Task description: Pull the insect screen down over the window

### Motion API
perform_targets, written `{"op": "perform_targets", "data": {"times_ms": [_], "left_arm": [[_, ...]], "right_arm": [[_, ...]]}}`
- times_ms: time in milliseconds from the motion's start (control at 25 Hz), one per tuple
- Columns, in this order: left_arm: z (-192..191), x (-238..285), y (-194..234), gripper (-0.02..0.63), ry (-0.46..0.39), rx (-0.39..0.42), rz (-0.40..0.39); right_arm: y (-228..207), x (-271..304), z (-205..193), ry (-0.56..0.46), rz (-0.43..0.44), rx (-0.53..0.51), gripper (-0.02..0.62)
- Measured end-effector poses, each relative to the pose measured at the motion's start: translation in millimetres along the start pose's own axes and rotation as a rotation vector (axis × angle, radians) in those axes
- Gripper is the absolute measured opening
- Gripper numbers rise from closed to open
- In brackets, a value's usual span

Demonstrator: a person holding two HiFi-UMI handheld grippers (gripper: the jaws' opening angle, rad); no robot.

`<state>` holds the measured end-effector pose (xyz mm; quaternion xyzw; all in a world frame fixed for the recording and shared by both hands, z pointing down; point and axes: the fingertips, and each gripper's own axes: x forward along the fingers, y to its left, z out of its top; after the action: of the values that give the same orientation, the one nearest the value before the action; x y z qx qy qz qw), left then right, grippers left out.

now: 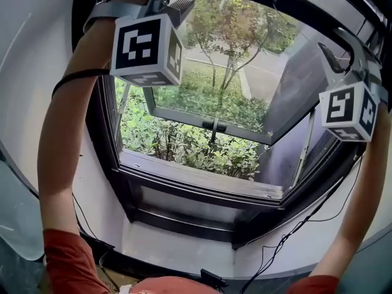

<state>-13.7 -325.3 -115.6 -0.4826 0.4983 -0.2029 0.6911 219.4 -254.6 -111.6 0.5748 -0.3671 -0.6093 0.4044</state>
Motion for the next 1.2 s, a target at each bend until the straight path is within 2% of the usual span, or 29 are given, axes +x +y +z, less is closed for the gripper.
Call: {"op": "perform_targets", "data": {"times_ms": [360,680,1200], "left_arm": [[0.1,-16.0,-24.8,0.161,0.005,0.025,-0.051],[2.8,-39.8,-63.9,0.161,-0.011,0.046,-0.107],[8.9,-83.7,-129.6,0.161,-0.044,0.026,-0.186]], "right_arm": [[25.9,-12.4,3.2,-0.008,0.008,0.028,0.187],[67.1,-31.5,7.1,-0.024,0.027,0.038,0.192],[139.0,-70.6,12.8,-0.053,0.096,0.110,0.215]]}}
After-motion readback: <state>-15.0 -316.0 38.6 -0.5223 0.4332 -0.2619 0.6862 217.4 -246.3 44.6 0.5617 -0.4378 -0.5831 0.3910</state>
